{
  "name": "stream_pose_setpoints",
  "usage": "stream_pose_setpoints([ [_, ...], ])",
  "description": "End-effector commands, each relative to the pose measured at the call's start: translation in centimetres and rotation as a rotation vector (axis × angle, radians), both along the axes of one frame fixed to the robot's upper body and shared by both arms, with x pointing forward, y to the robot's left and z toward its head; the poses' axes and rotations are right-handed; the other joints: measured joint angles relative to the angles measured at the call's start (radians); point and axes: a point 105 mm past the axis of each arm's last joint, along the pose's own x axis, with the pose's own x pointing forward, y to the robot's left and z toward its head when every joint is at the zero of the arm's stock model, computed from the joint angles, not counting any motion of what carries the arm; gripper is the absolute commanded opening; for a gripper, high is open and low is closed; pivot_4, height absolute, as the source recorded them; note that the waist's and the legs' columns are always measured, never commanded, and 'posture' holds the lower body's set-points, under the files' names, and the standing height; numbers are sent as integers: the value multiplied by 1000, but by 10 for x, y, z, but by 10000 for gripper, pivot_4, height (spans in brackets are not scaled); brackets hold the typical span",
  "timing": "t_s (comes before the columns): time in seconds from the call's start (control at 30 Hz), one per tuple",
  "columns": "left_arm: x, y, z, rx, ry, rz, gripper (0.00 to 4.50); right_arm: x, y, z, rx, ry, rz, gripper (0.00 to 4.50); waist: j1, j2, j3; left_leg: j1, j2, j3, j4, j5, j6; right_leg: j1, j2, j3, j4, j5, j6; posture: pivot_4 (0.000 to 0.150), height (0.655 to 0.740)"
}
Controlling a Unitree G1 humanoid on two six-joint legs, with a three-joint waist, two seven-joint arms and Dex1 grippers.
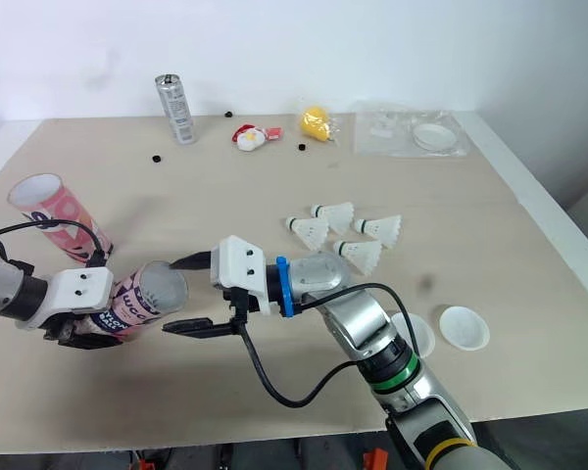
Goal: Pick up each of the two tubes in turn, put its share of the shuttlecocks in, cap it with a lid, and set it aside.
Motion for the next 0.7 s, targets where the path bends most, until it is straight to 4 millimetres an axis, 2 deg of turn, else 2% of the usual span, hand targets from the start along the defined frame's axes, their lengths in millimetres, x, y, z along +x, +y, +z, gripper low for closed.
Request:
stream_pose_setpoints([
  [0.03, 0, -2, 0, -2, -4, -11, 30229, 1, -28, 28, 162, 16, -137, 44271, 3, 0, 0, 0, 0, 0, 0, 0, 0, 0, 0, 0, 0, -1, 0, 1500, 7400],
  [0.13, -1, -2, -1, -1, -1, -10, 30229, 10, -46, 32, 238, 11, -292, 44271, 2, 0, 0, -1, -1, -1, 0, 0, 0, 0, -1, 0, 0, -2, 2, 1500, 7400],
  [0.2, -2, -2, -1, -4, 1, -9, 30229, 28, -86, 20, 285, -16, -551, 44271, 2, -1, 0, -1, -2, -1, 0, 0, 0, 0, -1, 0, 0, -2, 2, 1500, 7400],
  [0.27, -3, -2, -1, -5, 3, -8, 30229, 34, -122, 5, 274, -17, -729, 44271, 6, -1, -1, -1, -2, -2, -1, 0, 0, 1, -1, 0, 0, -3, 2, 1500, 7400],
  [0.37, -4, -1, -3, -4, 6, -8, 30229, 33, -152, -11, 221, 11, -837, 44271, 0, 0, 0, -1, -5, 0, -1, 0, 0, 1, -5, 1, 0, -4, 4, 1500, 7400],
  [0.47, -5, -3, -5, -9, 11, -9, 30229, 34, -193, -23, 171, 16, -980, 44271, -2, 0, 0, 1, -5, 2, -1, 0, 0, 1, -5, 2, 0, -2, 4, 1500, 7400],
  [0.5, -5, -3, -5, -10, 12, -10, 30229, 34, -203, -26, 157, 18, -1012, 44271, -2, 0, 0, 1, -5, 1, -1, 0, 0, 1, -5, 2, 0, -2, 4, 1500, 7400],
  [0.6, -6, -4, -6, -12, 14, -11, 30229, 33, -215, -32, 137, 37, -1046, 44271, -3, 0, 0, 2, -5, 2, -1, 0, 0, 2, -5, 2, 0, -2, 4, 1500, 7400],
  [0.7, -6, -4, -6, -13, 15, -11, 30229, 34, -226, -53, 93, 155, -1097, 44271, -1, 0, 0, 2, -5, 2, -1, 0, 0, 2, -5, 2, 0, -2, 4, 1500, 7400],
])
